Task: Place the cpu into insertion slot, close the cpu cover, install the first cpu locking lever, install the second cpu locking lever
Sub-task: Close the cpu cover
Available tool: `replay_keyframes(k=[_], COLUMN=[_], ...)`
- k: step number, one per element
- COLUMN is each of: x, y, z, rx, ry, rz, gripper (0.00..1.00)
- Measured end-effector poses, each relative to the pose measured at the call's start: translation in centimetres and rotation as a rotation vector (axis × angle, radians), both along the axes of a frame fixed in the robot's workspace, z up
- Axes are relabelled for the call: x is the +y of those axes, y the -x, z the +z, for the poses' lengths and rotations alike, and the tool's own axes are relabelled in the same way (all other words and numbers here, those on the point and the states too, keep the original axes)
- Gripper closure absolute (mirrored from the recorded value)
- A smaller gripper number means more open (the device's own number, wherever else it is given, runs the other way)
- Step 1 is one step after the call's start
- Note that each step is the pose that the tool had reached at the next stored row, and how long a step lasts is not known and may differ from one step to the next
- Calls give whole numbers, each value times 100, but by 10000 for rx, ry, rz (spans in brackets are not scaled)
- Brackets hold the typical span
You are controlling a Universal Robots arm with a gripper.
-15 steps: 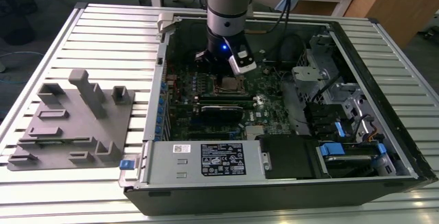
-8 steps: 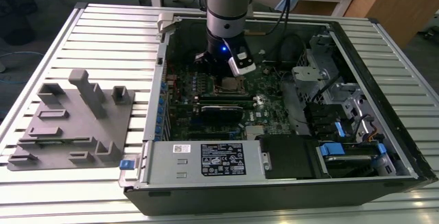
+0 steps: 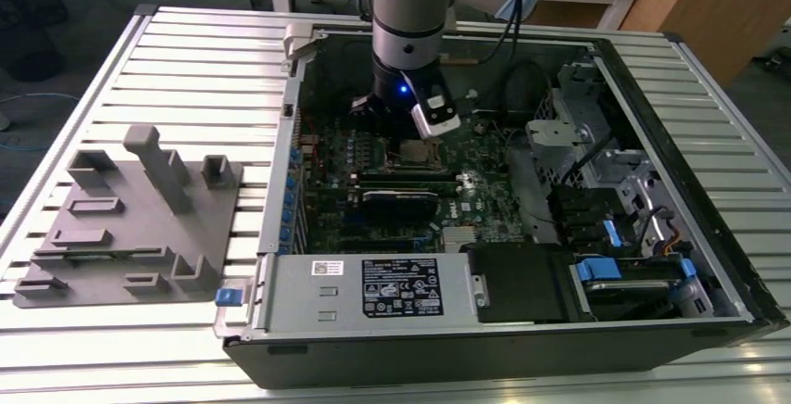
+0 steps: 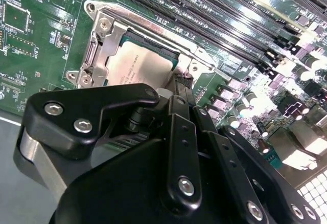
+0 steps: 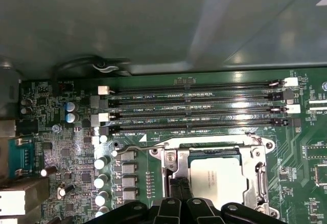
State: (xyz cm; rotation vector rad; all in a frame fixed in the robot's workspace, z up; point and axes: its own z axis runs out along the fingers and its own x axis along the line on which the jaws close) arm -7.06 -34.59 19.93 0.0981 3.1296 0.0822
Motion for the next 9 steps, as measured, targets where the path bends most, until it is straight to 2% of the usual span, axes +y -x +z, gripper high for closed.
replay_keyframes(k=[9], x=[0], y=[4], z=[-8], rx=[1], ry=[0], rz=[1], gripper=[90])
